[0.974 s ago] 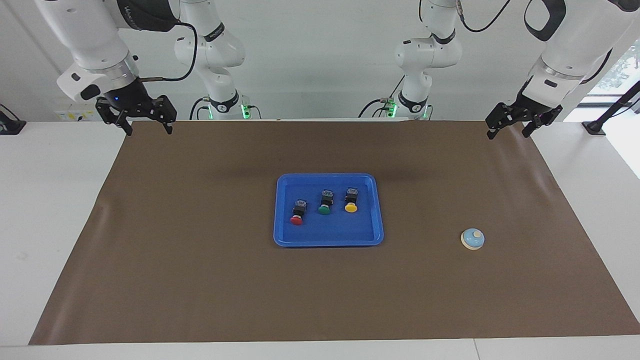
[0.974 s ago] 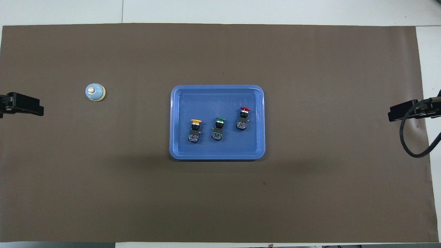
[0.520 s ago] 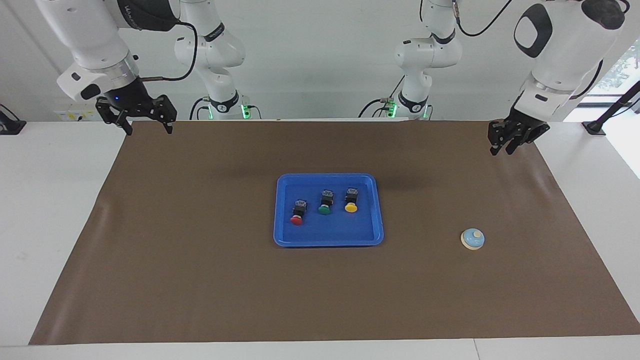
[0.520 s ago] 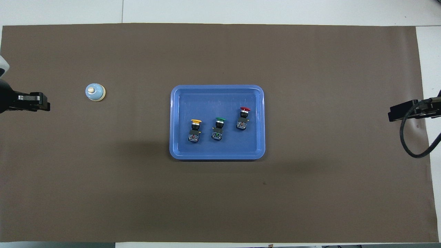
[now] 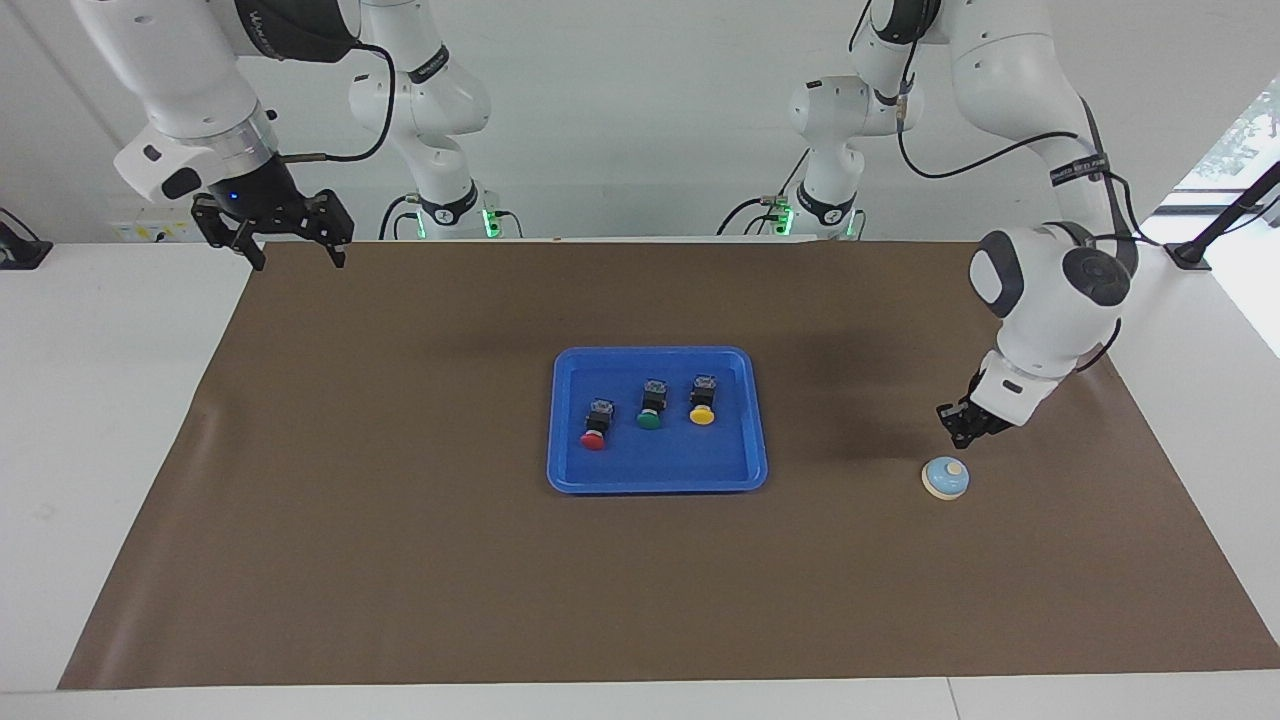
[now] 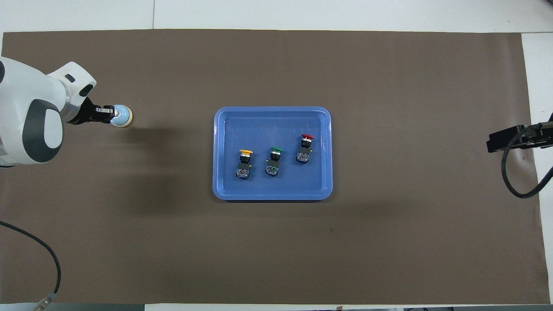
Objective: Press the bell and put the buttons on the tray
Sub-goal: 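Press down on the silver bell with the left gripper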
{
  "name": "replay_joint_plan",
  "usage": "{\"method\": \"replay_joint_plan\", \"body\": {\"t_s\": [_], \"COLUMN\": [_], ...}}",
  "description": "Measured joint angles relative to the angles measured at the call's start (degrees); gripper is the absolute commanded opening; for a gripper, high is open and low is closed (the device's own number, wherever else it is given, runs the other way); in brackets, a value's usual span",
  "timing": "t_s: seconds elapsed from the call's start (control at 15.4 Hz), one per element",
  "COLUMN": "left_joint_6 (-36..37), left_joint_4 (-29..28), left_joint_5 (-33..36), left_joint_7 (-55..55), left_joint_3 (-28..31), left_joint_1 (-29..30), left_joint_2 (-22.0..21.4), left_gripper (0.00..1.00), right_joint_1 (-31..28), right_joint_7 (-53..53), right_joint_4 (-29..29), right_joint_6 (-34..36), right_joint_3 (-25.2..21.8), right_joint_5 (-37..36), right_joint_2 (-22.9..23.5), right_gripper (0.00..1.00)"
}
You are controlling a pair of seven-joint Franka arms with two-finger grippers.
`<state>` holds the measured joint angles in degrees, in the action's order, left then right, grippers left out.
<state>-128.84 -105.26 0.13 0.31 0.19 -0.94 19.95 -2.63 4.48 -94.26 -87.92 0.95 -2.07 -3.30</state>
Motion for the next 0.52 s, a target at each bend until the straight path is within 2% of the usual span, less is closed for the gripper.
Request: {"method": "replay_joint_plan", "body": {"t_s": [0.32,0.52], "left_joint_6": [-2.17,-0.45], "left_joint_4": [0.35,1.54], "left_joint_5": [0.00,0.00], "left_joint_7": [0.00,0.00], "left_joint_3": [0.07,0.18], "left_joint_1": [0.40,0.70], "left_joint_2": [1.66,1.81], "left_gripper": [0.00,0.00], "right_joint_1": [0.00,0.00], "right_joint_7": [0.00,0.00], "right_joint_4": [0.00,0.00], "right_joint_6": [0.00,0.00], "right_joint_3": [0.00,0.00], "right_joint_5": [0.00,0.00], "right_joint_2": [0.00,0.00], "right_gripper": [1.00,1.00]}}
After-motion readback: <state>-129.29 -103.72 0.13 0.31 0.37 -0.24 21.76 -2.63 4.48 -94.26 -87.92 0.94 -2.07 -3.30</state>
